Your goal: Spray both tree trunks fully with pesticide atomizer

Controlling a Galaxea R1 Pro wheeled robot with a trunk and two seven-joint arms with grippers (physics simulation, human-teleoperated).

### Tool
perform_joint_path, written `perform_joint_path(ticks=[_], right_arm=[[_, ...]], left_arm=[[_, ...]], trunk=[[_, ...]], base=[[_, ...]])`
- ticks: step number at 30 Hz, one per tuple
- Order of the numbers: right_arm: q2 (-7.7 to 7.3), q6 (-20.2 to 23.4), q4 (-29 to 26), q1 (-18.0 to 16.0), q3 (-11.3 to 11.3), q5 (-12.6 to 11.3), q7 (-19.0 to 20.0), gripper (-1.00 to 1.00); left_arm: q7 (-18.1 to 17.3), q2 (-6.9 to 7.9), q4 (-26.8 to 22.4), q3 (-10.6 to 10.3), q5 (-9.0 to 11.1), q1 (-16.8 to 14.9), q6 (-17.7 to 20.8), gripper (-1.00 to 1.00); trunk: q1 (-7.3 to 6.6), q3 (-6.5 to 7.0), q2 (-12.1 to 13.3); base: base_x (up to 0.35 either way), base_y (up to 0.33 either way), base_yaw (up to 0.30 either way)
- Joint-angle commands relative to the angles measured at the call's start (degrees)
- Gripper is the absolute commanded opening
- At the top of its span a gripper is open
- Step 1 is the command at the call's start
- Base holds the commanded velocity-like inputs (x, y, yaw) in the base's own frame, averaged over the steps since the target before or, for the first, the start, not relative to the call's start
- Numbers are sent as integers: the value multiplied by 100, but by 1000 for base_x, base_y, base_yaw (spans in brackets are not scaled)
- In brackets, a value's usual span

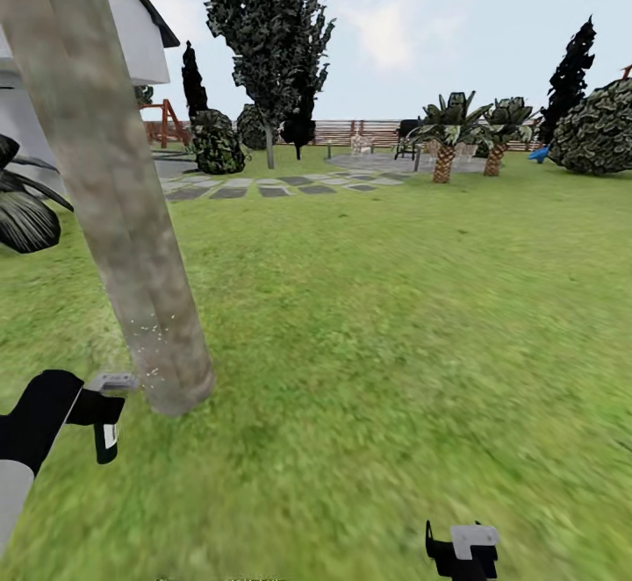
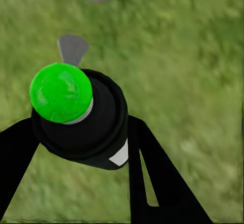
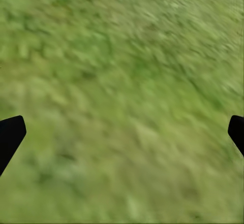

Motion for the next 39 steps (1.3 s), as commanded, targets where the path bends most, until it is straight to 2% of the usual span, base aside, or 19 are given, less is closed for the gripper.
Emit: perform_joint_path(ticks=[1,7,12,15,19,30,39], right_arm=[[-1,-12,8,-3,-28,61,-34,100],[-2,-11,8,-3,-28,61,-34,100],[-6,-9,8,-3,-28,58,-35,100],[-10,-10,8,-3,-28,54,-35,100],[-3,-11,8,-3,-28,52,-34,100],[-2,-11,8,-3,-28,52,-43,100],[-2,-11,8,-3,-28,52,-35,100]], left_arm=[[-57,-8,16,48,-55,-7,13,-100],[-57,-11,-10,90,-58,-7,9,-100],[-50,-12,217,74,-83,-7,-14,-100],[218,-18,899,85,-73,-7,-601,-100],[434,-30,1168,98,-47,-7,-853,-100],[460,-55,1173,109,-46,-7,-877,-100],[460,-104,1421,102,-46,-7,-904,-100]], trunk=[[-1,-5,-3],[-1,-5,-3],[-1,-5,-3],[-1,-5,-3],[-1,-5,-3],[-1,-5,-3],[-1,-5,-3]], base=[[15,-278,277],[143,-256,90],[241,-191,1],[245,-186,0],[226,-197,0],[76,-259,220],[270,-146,32]])
